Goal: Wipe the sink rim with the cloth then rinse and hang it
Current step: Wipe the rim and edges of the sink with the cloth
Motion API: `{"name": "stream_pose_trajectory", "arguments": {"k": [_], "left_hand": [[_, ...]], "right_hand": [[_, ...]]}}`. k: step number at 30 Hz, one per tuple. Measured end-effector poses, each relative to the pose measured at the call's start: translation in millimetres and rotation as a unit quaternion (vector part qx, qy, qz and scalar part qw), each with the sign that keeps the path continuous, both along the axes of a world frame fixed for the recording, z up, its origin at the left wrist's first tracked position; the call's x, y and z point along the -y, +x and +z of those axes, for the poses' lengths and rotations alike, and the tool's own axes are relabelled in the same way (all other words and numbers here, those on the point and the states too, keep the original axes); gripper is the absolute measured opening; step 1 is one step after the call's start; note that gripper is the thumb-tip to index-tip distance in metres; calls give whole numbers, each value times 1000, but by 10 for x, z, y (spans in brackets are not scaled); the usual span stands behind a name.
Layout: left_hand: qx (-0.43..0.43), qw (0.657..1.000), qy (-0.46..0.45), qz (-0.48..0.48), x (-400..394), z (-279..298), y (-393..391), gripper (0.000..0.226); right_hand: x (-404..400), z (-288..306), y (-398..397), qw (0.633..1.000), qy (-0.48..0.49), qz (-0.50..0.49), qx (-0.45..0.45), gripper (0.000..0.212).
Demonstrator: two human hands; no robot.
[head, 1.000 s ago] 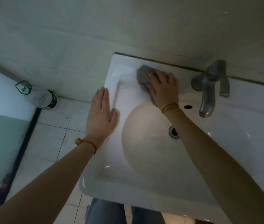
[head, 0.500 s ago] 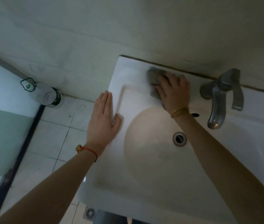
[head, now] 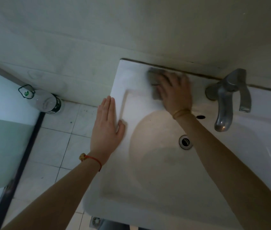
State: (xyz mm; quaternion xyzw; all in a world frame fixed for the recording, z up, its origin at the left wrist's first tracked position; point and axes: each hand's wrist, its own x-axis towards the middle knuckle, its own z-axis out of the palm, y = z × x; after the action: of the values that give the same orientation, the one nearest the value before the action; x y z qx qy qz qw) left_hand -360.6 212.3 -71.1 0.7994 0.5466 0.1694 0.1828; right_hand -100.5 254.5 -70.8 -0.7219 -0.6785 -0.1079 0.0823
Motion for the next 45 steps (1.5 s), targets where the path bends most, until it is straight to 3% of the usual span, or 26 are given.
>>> {"name": "stream_pose_trajectory", "arguments": {"k": [4, 9, 13, 16, 19, 24, 29, 33, 38, 43, 45], "left_hand": [[2, 1000, -8, 1, 2, 11, 23, 68], [-8, 1000, -11, 1, -2, -6, 25, 68], [-1, 1000, -12, -2, -5, 12, 3, 68], [7, 1000, -17, 0, 0, 21, 1, 68], [4, 1000, -16, 1, 9, 24, 8, 68], [4, 1000, -15, 0, -1, 0, 3, 67], [8, 1000, -14, 1, 1, -41, -10, 69], [8, 1000, -14, -6, 5, -43, -18, 68], [12, 1000, -14, -6, 10, -6, -15, 67], [7, 1000, -18, -14, 9, -8, -6, 67], [9, 1000, -19, -14, 9, -4, -8, 68]], "right_hand": [[84, -20, 9, 985, 16, -170, -37, 40], [-307, 41, -798, 998, -22, 48, -28, 41], [-211, 35, -412, 995, -2, 101, 18, 40], [31, -11, 113, 998, 10, -51, -39, 38], [12, -20, 5, 982, 0, -175, -67, 41], [-158, -29, -745, 996, -35, -17, -78, 40], [389, -255, -914, 992, 31, -28, -118, 45], [856, -367, -1102, 969, -30, 5, -245, 43], [695, -293, -758, 963, -41, -108, -245, 45], [1062, -339, -1200, 960, -70, 17, -269, 47], [910, -332, -1078, 965, -79, 22, -247, 45]]}}
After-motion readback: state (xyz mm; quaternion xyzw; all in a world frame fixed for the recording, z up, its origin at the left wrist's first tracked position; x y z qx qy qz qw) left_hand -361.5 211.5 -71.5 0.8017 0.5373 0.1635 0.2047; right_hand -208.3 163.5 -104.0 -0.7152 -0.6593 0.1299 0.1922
